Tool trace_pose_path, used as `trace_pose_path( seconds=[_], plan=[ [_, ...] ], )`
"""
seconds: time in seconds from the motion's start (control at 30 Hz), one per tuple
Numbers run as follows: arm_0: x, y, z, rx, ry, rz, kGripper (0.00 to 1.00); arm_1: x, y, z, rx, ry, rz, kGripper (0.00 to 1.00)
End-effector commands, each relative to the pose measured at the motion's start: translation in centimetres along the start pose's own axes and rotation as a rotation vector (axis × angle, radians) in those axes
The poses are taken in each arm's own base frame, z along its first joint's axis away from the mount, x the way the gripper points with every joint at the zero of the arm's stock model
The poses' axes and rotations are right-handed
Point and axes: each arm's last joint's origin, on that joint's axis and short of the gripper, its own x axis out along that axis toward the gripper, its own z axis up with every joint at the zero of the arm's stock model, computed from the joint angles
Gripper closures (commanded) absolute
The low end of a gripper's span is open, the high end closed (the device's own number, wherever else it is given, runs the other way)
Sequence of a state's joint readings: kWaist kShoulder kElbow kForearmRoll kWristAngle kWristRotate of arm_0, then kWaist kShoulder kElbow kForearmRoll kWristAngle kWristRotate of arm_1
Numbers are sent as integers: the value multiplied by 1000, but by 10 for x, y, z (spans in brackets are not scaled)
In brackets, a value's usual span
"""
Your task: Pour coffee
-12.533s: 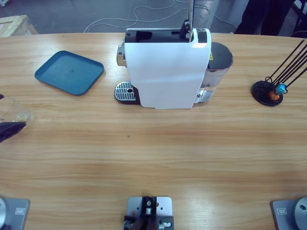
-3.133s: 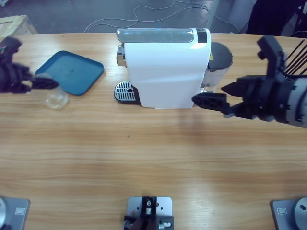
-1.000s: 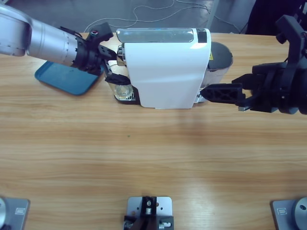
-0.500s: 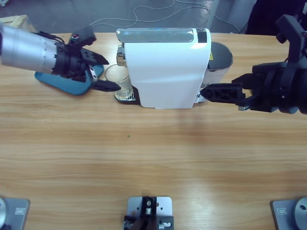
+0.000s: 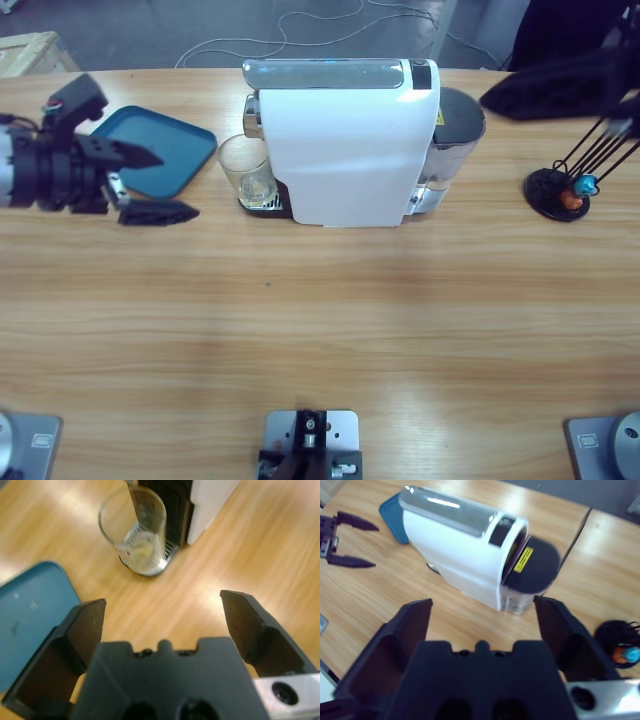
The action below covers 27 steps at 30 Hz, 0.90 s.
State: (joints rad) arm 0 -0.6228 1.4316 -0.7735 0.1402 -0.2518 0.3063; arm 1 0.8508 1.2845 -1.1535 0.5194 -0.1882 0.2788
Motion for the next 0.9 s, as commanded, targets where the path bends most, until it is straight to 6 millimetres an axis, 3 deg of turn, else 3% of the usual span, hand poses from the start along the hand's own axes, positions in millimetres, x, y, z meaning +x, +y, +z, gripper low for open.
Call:
trace_pose_path(
  seconds=[0.03,0.2,0.37,0.53,0.73,0.9],
  plan=[
    [-24,-25,-10,-129,3,-22,18,1,-22,72,36,18,-169,1000],
    [-40,-32,-11,-169,-29,-27,18,48,-24,129,19,171,-219,1000],
    [-39,-33,-19,-172,3,0,18,105,-15,155,-3,276,-166,1000],
    [-38,-32,-17,-167,-5,2,18,136,-14,143,1,400,-155,1000],
    [-36,-32,-17,-161,-1,0,18,158,-12,132,24,482,-121,1000],
    [-32,-31,-17,-161,10,-2,18,165,-12,133,35,482,-128,1000]
  ],
)
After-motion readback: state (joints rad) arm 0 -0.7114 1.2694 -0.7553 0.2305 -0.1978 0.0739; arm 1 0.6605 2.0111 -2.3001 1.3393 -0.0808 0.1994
